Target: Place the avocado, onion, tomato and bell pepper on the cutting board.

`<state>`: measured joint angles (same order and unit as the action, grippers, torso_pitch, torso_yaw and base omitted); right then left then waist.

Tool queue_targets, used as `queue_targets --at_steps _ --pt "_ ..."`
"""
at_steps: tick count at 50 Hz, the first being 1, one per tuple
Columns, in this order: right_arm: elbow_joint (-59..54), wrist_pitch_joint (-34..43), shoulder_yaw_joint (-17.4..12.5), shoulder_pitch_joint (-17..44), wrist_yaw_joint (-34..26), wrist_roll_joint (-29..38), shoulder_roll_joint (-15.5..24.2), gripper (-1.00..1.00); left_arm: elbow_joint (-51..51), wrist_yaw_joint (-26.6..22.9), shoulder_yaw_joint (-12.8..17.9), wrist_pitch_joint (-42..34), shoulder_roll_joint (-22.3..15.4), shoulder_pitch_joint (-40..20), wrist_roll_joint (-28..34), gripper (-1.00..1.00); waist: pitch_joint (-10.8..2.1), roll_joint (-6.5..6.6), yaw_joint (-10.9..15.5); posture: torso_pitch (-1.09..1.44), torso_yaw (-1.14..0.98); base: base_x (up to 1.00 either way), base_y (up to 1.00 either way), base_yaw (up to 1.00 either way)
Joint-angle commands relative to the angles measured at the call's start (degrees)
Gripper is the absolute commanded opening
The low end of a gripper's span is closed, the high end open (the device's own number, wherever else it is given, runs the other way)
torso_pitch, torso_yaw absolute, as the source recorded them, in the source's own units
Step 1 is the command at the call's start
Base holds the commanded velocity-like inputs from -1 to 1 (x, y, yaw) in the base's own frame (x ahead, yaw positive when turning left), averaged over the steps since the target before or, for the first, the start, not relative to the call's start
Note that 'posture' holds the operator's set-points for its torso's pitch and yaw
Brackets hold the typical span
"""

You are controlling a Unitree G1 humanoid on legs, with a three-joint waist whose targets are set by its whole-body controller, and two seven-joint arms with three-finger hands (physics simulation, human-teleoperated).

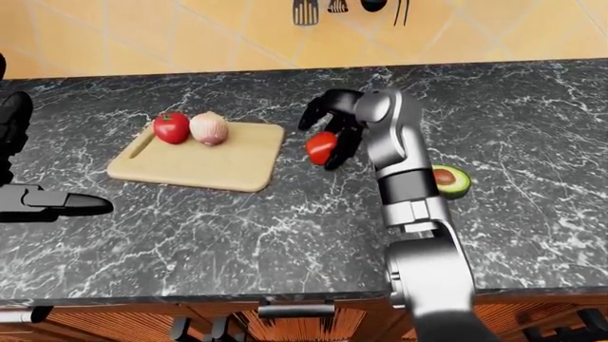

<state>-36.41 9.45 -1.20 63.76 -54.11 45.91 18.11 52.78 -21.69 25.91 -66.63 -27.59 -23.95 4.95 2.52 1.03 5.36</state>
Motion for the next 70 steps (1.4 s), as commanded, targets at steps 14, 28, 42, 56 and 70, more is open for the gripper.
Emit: queue_targets --at_steps 14,28,42,56,70 --pt "2.6 -1.1 -0.6 2.4 1.3 -0.1 0.5 -0.40 2.1 -0.4 2.2 0.9 -1.2 -0.4 0.2 1.00 -1.44 0.17 0.0 0.00 0.13 0.00 0.00 0.00" --pt "2.2 -1.7 -0.5 5.6 2.4 -0.6 0.1 -0.76 2.3 -0.4 2.3 0.8 -1.4 -0.3 0.3 1.00 -1.33 0.29 0.0 0.00 0.13 0.00 0.00 0.00" --pt "-7.3 -4.7 0.8 14.3 7.1 -3.0 -3.5 -0.78 1.4 -0.1 1.5 1.0 -1.7 -1.2 0.7 1.00 -1.16 0.65 -0.2 0.00 0.13 0.00 0.00 0.00" --pt "-29.7 -13.5 1.9 24.6 18.9 -5.0 -8.4 -0.78 2.2 -0.5 1.9 0.9 -1.2 -0.3 1.0 1.00 -1.13 1.29 -0.2 0.00 0.13 0.00 0.00 0.00" --pt "-33.5 -14.9 1.9 26.6 21.7 -5.7 -9.7 -0.78 2.2 -0.9 2.0 0.9 -1.5 -0.3 1.2 1.00 -1.07 1.36 0.0 0.00 0.13 0.00 0.00 0.00"
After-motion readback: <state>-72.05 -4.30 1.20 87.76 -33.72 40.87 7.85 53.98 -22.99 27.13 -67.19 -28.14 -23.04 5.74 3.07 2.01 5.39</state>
